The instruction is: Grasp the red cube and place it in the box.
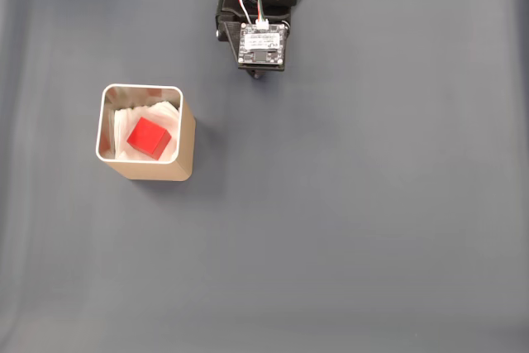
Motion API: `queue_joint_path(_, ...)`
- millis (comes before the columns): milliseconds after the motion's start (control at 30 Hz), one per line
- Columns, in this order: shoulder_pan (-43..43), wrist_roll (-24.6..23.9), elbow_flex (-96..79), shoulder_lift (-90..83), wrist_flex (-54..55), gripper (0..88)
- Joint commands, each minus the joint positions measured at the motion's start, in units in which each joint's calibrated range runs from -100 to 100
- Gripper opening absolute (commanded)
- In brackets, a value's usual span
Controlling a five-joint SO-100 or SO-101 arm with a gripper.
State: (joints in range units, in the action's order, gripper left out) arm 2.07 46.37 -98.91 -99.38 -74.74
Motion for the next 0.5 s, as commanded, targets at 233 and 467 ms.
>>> queue_joint_path(233, -1.3, 0.5, -0.9, -0.5, -1.2, 0.4)
queue_joint_path(467, -2.4, 0.3, -0.9, -0.5, -1.5, 0.8)
